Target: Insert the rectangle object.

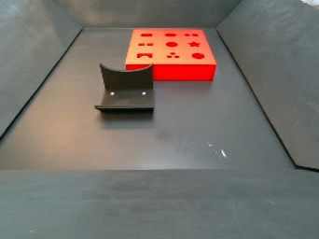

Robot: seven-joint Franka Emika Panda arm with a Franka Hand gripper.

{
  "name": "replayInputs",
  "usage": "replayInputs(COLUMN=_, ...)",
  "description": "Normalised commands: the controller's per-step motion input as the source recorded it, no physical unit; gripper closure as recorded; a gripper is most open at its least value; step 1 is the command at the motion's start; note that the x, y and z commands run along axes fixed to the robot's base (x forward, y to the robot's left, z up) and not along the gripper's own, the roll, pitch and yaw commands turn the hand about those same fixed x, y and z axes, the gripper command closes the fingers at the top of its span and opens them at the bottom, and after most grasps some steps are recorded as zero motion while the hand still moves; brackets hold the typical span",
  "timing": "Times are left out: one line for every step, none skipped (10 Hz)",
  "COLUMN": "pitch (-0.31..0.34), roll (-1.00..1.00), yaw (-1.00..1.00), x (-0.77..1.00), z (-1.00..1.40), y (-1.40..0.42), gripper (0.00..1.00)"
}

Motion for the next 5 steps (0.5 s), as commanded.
replayInputs(pitch=-0.030, roll=0.04, yaw=0.00, x=0.66, z=-0.28, y=-0.14, gripper=1.00)
replayInputs(pitch=-0.097, roll=0.07, yaw=0.00, x=0.80, z=-0.22, y=-0.21, gripper=1.00)
replayInputs(pitch=-0.080, roll=0.09, yaw=0.00, x=0.91, z=-0.22, y=-0.23, gripper=1.00)
replayInputs(pitch=-0.083, roll=0.09, yaw=0.00, x=0.90, z=-0.21, y=-0.23, gripper=1.00)
replayInputs(pitch=-0.094, roll=0.09, yaw=0.00, x=0.84, z=-0.19, y=-0.23, gripper=1.00)
